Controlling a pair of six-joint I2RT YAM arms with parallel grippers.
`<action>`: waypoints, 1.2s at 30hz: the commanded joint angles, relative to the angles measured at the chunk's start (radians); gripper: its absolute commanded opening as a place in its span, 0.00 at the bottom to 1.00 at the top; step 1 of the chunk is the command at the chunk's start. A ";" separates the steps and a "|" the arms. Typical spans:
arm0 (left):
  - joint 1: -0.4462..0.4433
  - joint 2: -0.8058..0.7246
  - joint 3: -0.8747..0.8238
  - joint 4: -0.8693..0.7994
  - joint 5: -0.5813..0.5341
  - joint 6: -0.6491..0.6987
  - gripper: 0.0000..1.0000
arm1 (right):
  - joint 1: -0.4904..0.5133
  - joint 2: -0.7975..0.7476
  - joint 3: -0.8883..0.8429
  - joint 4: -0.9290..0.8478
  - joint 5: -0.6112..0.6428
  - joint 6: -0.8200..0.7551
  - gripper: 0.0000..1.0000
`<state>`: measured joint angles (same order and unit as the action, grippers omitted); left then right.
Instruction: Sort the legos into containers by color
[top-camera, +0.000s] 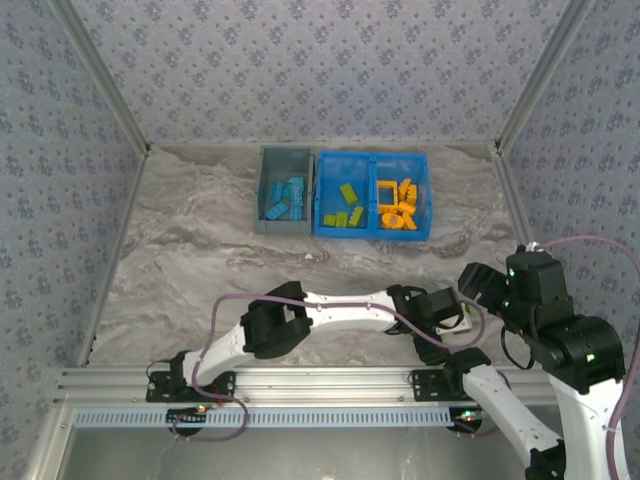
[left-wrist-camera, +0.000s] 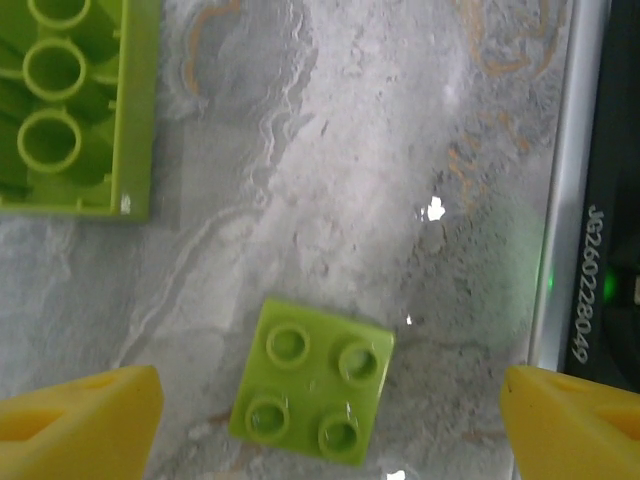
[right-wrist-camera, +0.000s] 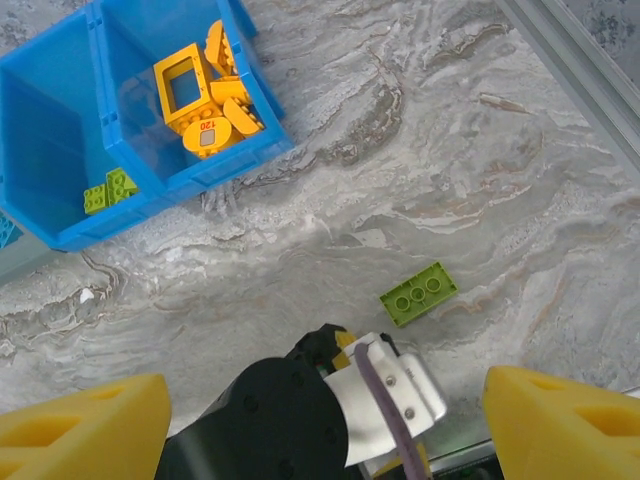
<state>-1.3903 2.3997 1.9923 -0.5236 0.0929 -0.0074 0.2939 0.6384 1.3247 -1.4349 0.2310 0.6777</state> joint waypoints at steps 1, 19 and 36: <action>-0.003 0.052 0.086 -0.038 -0.009 0.031 0.87 | -0.007 -0.011 0.004 -0.046 0.014 0.033 0.84; -0.038 0.093 0.106 -0.110 -0.087 0.074 0.36 | -0.006 -0.014 -0.047 0.006 -0.017 0.042 0.81; 0.029 -0.228 -0.282 0.069 -0.162 -0.048 0.16 | -0.006 0.061 0.037 -0.159 -0.094 0.070 0.78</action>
<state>-1.4002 2.2757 1.7645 -0.4698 -0.0322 -0.0029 0.2920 0.6682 1.3418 -1.5051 0.1814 0.7216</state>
